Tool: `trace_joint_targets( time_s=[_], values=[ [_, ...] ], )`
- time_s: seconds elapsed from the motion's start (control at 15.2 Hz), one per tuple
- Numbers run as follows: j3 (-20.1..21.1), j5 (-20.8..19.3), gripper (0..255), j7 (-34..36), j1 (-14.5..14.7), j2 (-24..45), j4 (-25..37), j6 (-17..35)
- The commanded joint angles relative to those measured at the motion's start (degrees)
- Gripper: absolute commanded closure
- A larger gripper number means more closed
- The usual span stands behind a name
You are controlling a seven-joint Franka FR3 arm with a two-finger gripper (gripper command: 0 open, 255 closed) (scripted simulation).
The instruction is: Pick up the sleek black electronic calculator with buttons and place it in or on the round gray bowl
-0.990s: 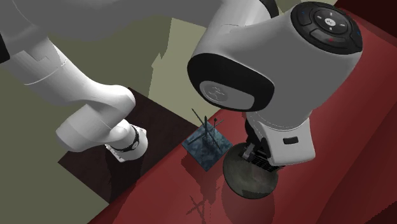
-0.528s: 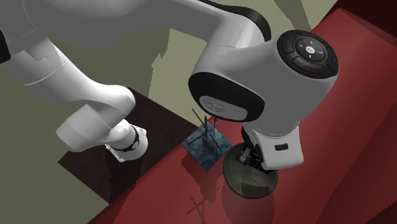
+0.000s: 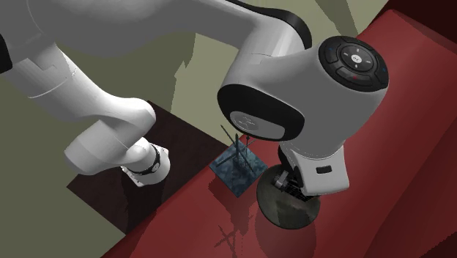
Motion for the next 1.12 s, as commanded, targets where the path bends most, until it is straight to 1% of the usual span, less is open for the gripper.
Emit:
trace_joint_targets(
  time_s=[0.0,0.26,0.53,1.06],
  values=[
    [0.0,0.0,0,0.0,0.0,0.0,0.0,0.0],
    [0.0,0.0,0,0.0,0.0,0.0,0.0,0.0],
    [-0.7,-0.2,0,0.0,-0.1,-0.7,6.7,-7.3],
    [-0.7,-0.2,0,0.0,-0.1,-0.7,6.7,-7.3]
  ],
)
